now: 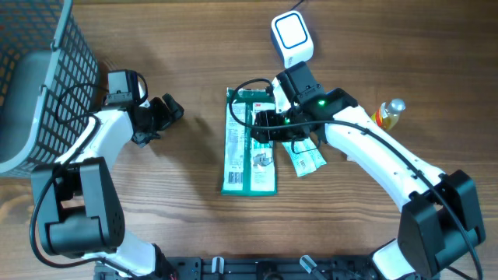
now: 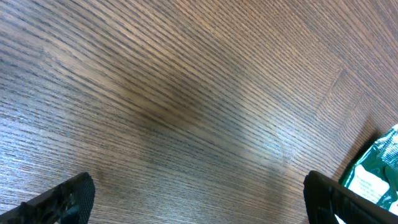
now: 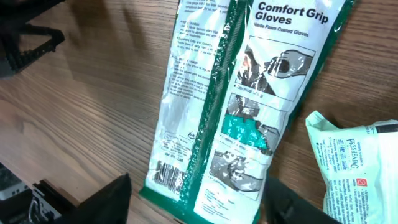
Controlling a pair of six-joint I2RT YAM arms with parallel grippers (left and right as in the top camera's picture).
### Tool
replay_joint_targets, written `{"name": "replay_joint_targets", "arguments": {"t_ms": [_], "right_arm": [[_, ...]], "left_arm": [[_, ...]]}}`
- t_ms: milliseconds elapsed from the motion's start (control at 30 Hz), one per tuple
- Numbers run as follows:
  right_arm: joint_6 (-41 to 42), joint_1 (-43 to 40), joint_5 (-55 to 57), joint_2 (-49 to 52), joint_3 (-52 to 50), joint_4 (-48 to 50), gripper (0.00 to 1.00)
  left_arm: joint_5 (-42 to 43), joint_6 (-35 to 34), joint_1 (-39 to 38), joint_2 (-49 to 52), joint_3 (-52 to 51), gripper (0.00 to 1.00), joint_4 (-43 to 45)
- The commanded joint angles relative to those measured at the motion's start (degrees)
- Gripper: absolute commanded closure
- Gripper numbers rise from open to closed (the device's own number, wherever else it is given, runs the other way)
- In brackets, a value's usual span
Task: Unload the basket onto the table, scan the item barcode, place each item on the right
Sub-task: 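Lower the glove packet onto the table centre and open the right gripper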
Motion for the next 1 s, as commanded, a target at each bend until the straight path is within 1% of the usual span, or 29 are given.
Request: {"name": "replay_joint_targets", "arguments": {"t_ms": [0, 67, 133, 167, 200, 967], "right_arm": [[0.09, 0.13, 2.08, 0.55, -0.61, 0.2, 0.26], [0.11, 0.13, 4.72, 0.55, -0.61, 0.04, 0.24], [0.09, 0.13, 7.45, 0.55, -0.61, 0.07, 0.19], [0.09, 0.13, 8.31, 0.55, -0.61, 0.07, 0.12], [0.07, 0.13, 8.61, 0.55, -0.61, 0.09, 0.0], [0.13, 0.13, 8.57, 0.55, -0.61, 0.79, 0.0]], "left_arm": [[-0.79, 0.04, 0.55, -1.11, 0.96, 0.0, 0.15], [-0.79, 0.04, 0.55, -1.11, 0.96, 0.0, 0.15], [-0.79, 0.04, 0.55, -1.11, 0.96, 0.0, 0.15], [-0.79, 0.04, 0.55, -1.11, 0.96, 0.0, 0.15], [-0.79, 0.04, 0.55, -1.11, 0.96, 0.0, 0.15], [-0.79, 0.04, 0.55, -1.11, 0.96, 0.0, 0.15]]}}
